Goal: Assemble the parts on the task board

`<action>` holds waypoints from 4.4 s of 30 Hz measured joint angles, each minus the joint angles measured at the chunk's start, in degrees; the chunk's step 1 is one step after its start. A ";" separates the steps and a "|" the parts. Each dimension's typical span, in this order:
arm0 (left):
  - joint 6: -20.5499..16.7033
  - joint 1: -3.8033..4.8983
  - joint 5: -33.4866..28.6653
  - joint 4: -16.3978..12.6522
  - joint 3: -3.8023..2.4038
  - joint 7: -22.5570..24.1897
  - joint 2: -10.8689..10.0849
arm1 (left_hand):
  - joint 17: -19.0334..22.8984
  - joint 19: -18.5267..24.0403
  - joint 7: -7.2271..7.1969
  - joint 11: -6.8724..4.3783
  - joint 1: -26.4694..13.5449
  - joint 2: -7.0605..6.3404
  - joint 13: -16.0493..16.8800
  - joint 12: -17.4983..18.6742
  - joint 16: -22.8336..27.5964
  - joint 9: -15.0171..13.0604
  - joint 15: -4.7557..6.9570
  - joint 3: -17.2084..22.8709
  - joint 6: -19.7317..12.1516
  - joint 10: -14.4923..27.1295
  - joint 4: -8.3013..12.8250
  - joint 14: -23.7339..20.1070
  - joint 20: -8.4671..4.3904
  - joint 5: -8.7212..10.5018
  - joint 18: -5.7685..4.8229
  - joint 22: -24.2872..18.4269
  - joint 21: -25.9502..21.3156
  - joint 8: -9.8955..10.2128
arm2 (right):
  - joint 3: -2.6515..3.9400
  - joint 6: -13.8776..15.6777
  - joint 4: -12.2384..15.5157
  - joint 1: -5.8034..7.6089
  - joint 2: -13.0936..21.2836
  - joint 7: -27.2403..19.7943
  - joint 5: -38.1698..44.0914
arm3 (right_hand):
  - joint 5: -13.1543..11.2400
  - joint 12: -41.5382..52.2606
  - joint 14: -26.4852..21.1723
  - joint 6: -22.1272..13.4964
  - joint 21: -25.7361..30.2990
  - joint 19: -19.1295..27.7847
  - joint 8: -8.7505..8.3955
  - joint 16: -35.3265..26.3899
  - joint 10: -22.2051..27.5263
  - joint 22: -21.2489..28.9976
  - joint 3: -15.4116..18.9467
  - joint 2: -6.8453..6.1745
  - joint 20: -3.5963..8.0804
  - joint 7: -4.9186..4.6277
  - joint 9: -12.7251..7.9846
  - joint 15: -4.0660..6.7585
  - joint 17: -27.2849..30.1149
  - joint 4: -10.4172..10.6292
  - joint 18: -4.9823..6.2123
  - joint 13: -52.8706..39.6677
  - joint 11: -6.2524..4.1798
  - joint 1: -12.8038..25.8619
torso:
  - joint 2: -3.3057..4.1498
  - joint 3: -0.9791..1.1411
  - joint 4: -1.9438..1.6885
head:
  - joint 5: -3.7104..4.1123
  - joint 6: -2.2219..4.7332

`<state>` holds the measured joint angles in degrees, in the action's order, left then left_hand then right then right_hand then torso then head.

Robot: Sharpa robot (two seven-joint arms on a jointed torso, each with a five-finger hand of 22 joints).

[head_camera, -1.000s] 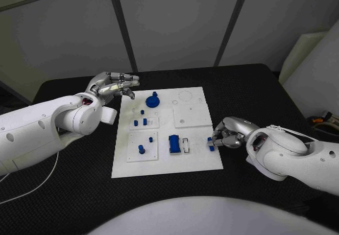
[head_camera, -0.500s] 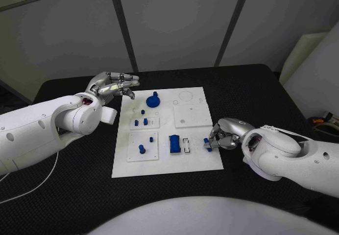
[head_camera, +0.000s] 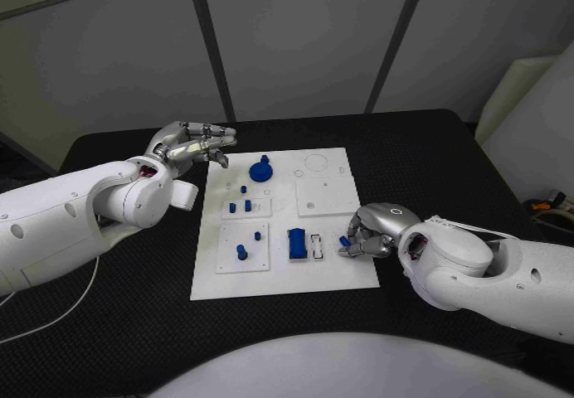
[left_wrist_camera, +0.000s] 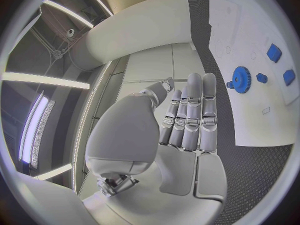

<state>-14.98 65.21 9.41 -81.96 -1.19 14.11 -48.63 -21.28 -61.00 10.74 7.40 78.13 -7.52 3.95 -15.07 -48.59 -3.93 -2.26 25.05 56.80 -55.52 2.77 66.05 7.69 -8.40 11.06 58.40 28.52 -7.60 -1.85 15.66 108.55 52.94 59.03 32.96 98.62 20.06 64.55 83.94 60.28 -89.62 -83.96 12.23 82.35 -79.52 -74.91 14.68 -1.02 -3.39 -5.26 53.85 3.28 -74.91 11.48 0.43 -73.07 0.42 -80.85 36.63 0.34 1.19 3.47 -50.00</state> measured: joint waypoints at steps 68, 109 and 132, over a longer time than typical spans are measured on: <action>-0.01 0.01 0.00 -0.40 0.00 0.00 -0.03 | 0.07 0.00 0.00 0.00 0.00 0.00 0.00 0.00 0.00 0.00 0.00 0.00 0.00 -0.02 0.00 0.00 0.00 0.00 0.00 -0.03 0.00 -0.21 | -0.36 13.21 -0.82 -0.60 -5.55 -2.61 -27.48 | 11.22 -1.21 0.10 0.60 0.00 -0.20 1.21 0.00 -0.14 0.00 -27.95 -7.26 0.63 0.68 -26.72 0.51 0.01 1.12 -0.01 -0.20 -0.73 11.20 | 0.06 0.03 0.00 | -0.88 0.00; 0.00 0.01 0.00 -0.58 -0.01 -0.02 -0.46 | 0.18 0.00 0.21 0.00 0.23 0.23 0.00 -0.35 0.00 0.00 0.00 -0.16 -0.21 -0.02 0.16 0.00 0.00 0.00 0.00 -0.09 0.00 -0.21 | -0.47 13.18 0.34 -0.71 -4.71 -2.58 -26.02 | 2.46 -0.22 0.10 1.07 0.00 -0.20 1.31 0.00 -0.21 0.00 -14.79 -4.83 0.63 1.40 -26.53 0.51 -0.02 5.25 -0.01 -1.08 -0.82 19.21 | 0.02 0.05 0.07 | -1.07 0.00; 0.00 0.01 0.00 -0.57 -0.01 -0.02 -0.50 | 0.18 0.00 0.21 0.00 0.22 0.22 0.00 -0.35 0.00 0.00 0.00 -0.31 -0.21 -0.02 0.01 0.00 0.00 0.00 0.00 -0.08 0.00 -0.21 | -0.44 12.69 1.24 -0.71 -3.22 -3.58 -24.41 | 0.08 -0.22 0.10 1.00 0.00 -0.20 1.53 0.00 -0.21 0.00 -13.39 -3.64 0.63 1.47 -26.35 0.51 -0.01 1.64 -0.01 -1.13 -0.82 10.51 | 0.02 0.06 0.03 | -0.91 0.00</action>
<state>-14.98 65.23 9.40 -82.53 -1.20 14.09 -49.13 -21.10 -61.00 10.94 7.40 78.35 -7.30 3.95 -15.42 -48.59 -3.93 -2.26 24.74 56.59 -55.54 2.78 66.05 7.69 -8.40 11.06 58.32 28.52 -7.81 -2.29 28.35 109.79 52.23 55.81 29.38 74.21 20.14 64.33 84.04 61.28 -89.62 -84.17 13.76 82.35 -79.74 -74.91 1.29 -4.67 -2.76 -3.79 27.50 3.79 -74.92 13.12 0.43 -74.21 -0.40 -70.35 36.65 0.40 1.22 2.56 -50.00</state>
